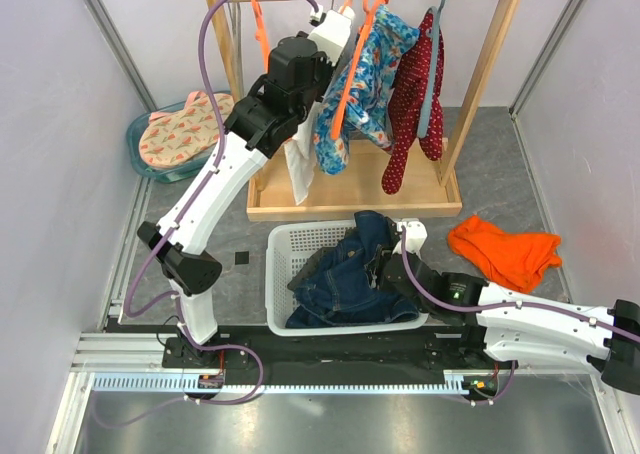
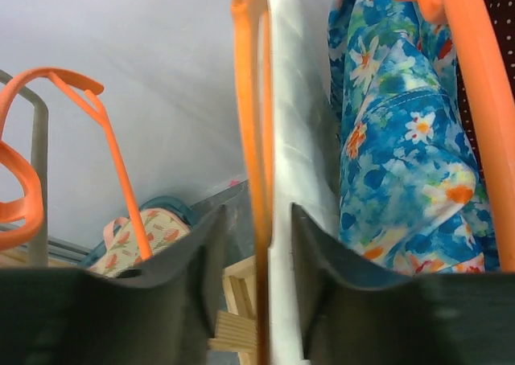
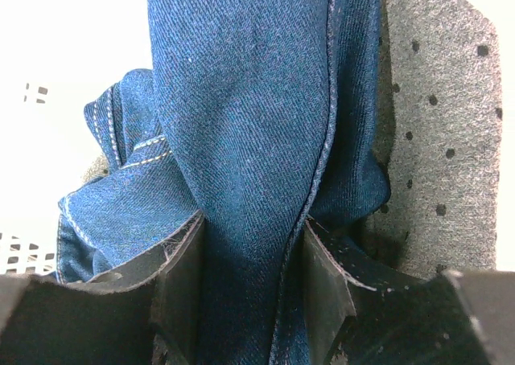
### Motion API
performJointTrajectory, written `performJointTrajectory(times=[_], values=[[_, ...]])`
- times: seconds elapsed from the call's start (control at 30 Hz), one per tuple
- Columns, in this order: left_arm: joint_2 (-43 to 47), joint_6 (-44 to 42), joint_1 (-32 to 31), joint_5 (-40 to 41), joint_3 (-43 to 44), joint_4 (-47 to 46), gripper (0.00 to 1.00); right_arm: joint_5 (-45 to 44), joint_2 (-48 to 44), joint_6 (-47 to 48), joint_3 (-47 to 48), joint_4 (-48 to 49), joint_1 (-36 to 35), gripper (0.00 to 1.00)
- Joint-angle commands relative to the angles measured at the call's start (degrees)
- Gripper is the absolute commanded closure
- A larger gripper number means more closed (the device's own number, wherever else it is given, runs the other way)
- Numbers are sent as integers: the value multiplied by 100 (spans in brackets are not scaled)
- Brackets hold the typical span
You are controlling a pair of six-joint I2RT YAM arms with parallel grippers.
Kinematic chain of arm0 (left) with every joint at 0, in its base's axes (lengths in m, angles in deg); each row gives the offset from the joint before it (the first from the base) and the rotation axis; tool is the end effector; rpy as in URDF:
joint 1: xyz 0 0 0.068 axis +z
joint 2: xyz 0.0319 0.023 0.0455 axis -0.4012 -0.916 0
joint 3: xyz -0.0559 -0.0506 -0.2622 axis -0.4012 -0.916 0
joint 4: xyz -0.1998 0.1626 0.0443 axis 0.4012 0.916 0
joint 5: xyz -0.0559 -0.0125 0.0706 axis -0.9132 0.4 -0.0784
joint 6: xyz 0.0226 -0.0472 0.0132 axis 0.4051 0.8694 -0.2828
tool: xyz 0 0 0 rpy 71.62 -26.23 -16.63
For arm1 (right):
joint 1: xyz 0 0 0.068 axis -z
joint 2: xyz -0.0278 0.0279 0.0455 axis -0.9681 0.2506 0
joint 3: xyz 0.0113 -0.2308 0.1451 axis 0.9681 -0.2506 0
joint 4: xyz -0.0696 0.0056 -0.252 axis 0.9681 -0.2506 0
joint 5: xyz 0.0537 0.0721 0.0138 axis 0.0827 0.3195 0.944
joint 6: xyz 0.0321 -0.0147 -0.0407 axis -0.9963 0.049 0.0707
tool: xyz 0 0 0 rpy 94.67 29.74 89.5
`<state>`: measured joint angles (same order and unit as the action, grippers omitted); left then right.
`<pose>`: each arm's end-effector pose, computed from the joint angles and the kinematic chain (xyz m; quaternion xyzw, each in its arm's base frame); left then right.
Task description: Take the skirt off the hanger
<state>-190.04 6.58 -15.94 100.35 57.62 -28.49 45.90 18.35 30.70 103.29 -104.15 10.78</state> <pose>0.3190 -0.2430 0.5023 0.2144 0.7261 0.0456 0.6518 0.0973 0.1619 0.2216 -0.0058 0.8744 0.2129 0.4360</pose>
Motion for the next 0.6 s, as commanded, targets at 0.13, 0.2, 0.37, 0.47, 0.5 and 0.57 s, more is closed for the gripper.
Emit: performJointTrajectory(times=[0.13, 0.2, 0.37, 0.47, 0.5, 0.57], values=[[-186, -115, 197, -195, 41, -43, 25, -150, -114, 88, 257, -197, 28, 48], [-283, -71, 312, -291, 94, -8, 31, -158, -149, 79, 265, -223, 28, 48], [-477, 43, 531, -450, 349, 71, 86, -176, -237, 61, 265, -285, 28, 48], [-451, 87, 654, -714, 420, 159, 95, -194, -211, 79, 292, -302, 28, 48], [-407, 113, 681, -775, 437, 185, 98, -194, -194, 87, 309, -302, 20, 48], [-346, 183, 751, -819, 463, 229, 98, -176, -124, 131, 335, -267, 28, 48]])
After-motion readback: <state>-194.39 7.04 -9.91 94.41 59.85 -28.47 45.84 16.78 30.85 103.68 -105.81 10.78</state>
